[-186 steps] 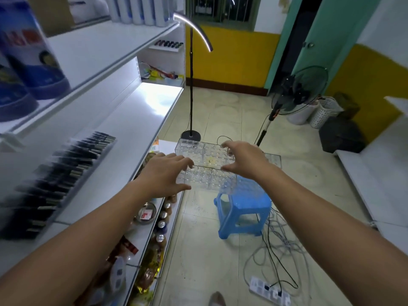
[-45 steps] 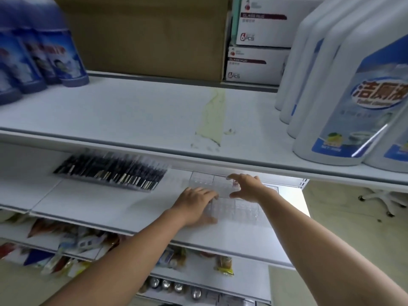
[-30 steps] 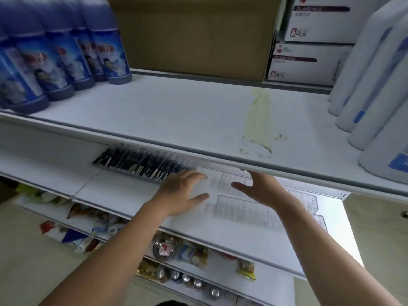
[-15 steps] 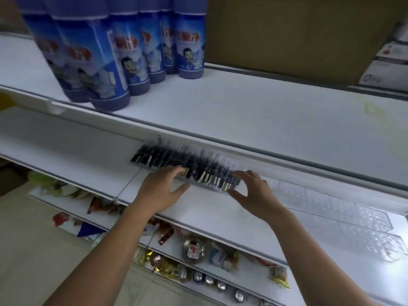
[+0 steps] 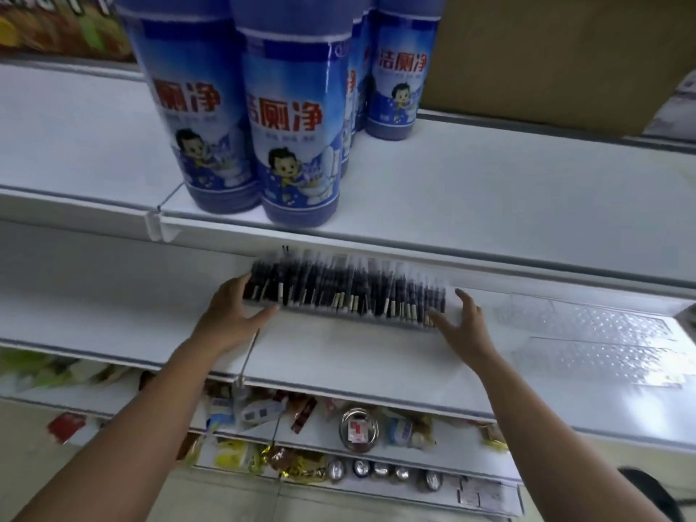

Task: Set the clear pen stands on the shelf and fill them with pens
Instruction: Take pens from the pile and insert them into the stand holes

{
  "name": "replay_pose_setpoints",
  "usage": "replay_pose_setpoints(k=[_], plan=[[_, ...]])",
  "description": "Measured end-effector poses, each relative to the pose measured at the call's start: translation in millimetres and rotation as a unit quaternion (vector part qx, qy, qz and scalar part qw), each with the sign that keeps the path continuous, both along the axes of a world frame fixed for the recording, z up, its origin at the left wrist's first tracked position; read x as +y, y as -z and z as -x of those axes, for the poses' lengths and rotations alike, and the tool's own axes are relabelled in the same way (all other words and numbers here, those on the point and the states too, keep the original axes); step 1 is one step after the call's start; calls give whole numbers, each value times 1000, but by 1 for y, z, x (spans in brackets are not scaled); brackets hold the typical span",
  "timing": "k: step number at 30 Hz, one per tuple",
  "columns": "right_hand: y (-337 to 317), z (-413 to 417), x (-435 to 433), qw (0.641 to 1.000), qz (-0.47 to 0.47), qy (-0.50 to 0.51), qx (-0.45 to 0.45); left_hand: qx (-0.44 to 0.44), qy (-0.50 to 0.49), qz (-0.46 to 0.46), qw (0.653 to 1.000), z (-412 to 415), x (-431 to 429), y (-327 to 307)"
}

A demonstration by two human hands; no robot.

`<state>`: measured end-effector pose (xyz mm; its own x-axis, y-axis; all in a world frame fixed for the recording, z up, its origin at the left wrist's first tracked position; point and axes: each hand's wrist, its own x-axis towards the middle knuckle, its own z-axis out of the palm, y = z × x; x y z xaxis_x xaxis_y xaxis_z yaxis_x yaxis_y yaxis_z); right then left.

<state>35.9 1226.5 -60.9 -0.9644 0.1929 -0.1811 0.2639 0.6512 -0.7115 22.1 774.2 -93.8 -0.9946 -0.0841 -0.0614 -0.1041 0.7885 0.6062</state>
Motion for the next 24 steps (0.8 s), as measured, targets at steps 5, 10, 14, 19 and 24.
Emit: replay_pose_setpoints(k=[5, 10, 14, 19, 24], plan=[[6, -4, -1, 1000, -14, 0, -19, -14, 10, -22, 1000, 28, 5, 1], [-1, 15, -17, 1000, -11, -9, -8, -9, 55, -9, 998, 56, 17, -1], [-3, 42, -37, 999, -24, 16, -32, 47, 60, 32, 997, 70, 30, -2], [-1, 48, -69, 993, -111, 23, -26, 45, 46, 79, 995, 67, 46, 3], [-10, 43, -98, 996, -88, 5, -8, 9, 26, 31, 999, 62, 73, 4]])
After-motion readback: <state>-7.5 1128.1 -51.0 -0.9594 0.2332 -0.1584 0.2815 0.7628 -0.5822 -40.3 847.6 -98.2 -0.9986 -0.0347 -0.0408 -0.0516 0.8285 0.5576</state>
